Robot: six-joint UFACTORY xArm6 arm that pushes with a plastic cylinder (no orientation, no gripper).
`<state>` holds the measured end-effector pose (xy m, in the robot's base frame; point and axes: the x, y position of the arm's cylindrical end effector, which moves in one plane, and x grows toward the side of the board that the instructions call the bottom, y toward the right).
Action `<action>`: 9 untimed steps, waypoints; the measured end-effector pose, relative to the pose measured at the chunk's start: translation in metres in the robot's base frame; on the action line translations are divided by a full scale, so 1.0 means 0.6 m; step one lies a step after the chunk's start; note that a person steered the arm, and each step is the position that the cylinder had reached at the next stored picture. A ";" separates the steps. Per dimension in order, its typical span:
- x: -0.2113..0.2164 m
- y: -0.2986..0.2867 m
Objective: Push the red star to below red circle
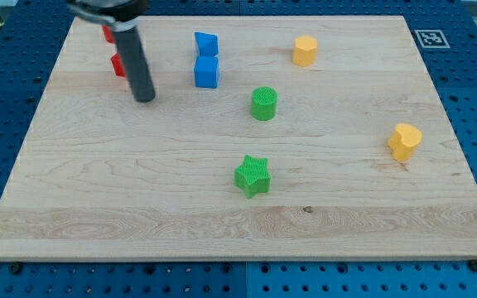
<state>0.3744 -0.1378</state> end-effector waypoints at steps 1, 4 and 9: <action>-0.048 -0.027; -0.121 -0.118; -0.105 -0.160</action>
<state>0.3113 -0.2338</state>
